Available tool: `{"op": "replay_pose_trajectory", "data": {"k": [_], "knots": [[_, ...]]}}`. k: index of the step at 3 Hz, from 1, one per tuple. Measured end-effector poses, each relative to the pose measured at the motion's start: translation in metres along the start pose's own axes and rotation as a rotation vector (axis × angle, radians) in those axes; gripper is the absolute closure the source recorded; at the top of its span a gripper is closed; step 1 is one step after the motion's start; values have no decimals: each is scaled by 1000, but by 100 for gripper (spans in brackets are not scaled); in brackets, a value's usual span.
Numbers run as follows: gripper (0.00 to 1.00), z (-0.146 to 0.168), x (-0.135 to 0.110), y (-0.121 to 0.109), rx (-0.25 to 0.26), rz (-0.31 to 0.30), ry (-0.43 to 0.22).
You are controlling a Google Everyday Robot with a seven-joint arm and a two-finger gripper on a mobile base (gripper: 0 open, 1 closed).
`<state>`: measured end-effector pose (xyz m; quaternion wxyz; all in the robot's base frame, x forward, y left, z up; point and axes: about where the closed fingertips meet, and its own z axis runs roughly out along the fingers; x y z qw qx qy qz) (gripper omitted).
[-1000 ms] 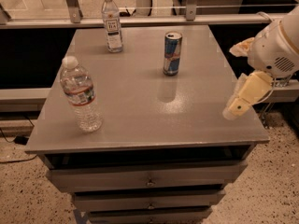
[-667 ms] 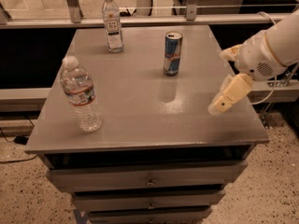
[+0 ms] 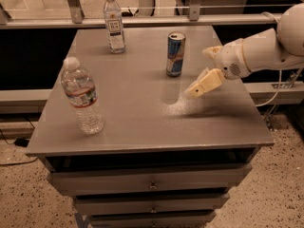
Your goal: Pick redbull can
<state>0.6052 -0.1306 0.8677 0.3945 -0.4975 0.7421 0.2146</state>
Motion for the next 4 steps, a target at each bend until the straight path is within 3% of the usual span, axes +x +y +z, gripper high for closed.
{"op": "replay_pose_trajectory", "data": {"k": [1,3,4], "knots": [[0,25,-16,-19,14,5,-97],[3,61,-40,-52,36,12,-227],[26,68,-45,-57,38,36,-261]]}}
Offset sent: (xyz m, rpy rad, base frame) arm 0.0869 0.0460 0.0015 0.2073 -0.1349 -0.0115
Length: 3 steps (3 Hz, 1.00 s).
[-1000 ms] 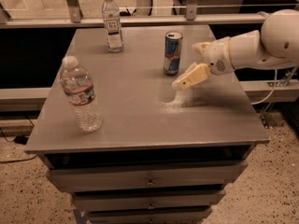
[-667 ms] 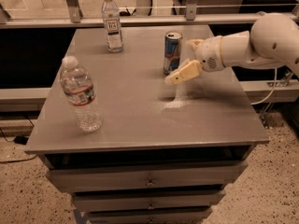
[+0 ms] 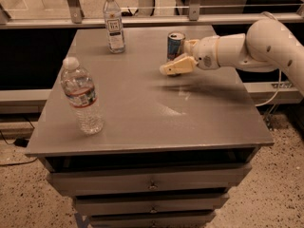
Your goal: Pick redbull can
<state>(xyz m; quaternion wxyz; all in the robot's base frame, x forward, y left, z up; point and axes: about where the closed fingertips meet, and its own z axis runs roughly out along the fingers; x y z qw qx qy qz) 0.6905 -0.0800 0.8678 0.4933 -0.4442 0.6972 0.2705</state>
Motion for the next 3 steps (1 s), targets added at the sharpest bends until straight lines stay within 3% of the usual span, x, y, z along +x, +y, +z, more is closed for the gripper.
{"op": "replay_pose_trajectory", "data": {"k": [2,3], "knots": [[72,3,-13,-2,8,34,-53],[100,-15,-35,-2,12,41,-106]]}}
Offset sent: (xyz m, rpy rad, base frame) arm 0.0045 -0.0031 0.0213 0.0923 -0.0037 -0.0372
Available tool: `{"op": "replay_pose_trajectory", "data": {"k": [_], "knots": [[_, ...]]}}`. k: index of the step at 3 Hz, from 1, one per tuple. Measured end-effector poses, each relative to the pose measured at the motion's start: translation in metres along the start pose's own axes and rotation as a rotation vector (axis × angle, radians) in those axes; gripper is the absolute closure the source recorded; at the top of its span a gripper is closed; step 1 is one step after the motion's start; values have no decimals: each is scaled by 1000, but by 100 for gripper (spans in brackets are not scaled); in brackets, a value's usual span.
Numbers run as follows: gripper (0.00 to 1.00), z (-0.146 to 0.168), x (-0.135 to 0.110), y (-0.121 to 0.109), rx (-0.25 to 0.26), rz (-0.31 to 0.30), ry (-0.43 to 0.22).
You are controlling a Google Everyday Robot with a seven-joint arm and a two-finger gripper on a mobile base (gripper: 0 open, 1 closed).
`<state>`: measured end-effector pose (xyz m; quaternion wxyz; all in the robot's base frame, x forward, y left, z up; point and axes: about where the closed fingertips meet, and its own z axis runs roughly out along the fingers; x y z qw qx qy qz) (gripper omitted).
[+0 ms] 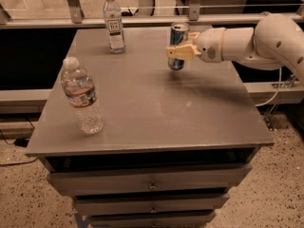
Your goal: Pick redbull can
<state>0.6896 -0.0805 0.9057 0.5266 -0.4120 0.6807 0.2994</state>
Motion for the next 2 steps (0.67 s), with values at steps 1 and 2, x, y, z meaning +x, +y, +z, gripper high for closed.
{"op": "replay_pose_trajectory", "data": {"k": [1,2], "knots": [[100,-16,-27,4,-4,-10,-51],[100,-19,-32,4,-5,-11,-62]]}}
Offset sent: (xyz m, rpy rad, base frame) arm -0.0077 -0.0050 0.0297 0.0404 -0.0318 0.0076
